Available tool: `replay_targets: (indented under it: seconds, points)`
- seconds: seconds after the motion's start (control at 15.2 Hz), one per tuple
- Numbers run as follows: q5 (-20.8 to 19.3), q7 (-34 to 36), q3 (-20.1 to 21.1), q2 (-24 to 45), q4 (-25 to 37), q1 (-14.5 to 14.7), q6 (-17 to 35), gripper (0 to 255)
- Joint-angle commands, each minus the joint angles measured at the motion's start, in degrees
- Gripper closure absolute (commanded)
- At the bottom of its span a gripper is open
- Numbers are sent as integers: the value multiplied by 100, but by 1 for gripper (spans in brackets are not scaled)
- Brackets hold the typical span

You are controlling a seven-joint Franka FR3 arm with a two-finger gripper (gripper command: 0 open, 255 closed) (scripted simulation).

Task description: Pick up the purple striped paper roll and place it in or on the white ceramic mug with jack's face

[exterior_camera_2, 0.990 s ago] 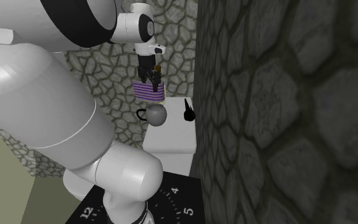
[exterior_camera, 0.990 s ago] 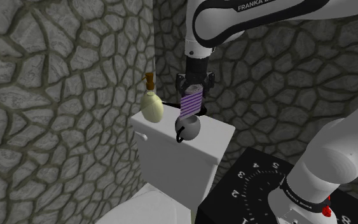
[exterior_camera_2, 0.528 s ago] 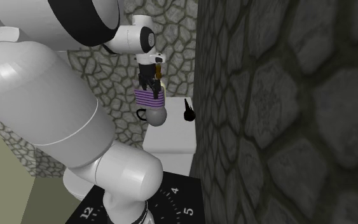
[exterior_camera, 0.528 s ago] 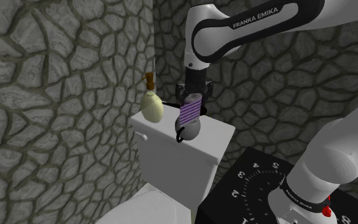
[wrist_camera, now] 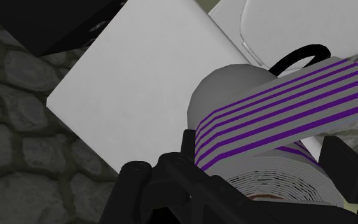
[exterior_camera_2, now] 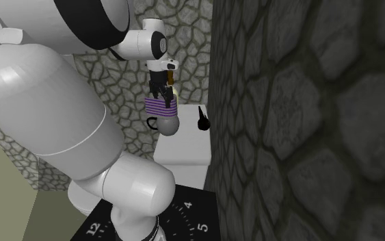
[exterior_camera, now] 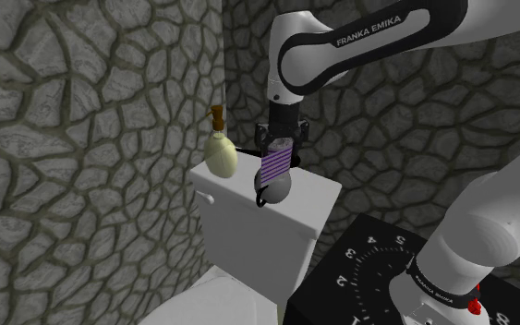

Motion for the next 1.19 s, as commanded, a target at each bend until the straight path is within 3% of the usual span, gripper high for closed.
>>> replay_targets:
  seconds: [0.0, 0.33, 0.59, 1.12]
  points:
    - [0, 0, 0, 1, -1, 0, 1, 0]
    - [0, 1, 0, 2, 0, 0, 0, 0]
    - [3, -20, -62, -162, 591, -9, -751, 0]
    - [3, -20, -62, -162, 591, -9, -751, 0]
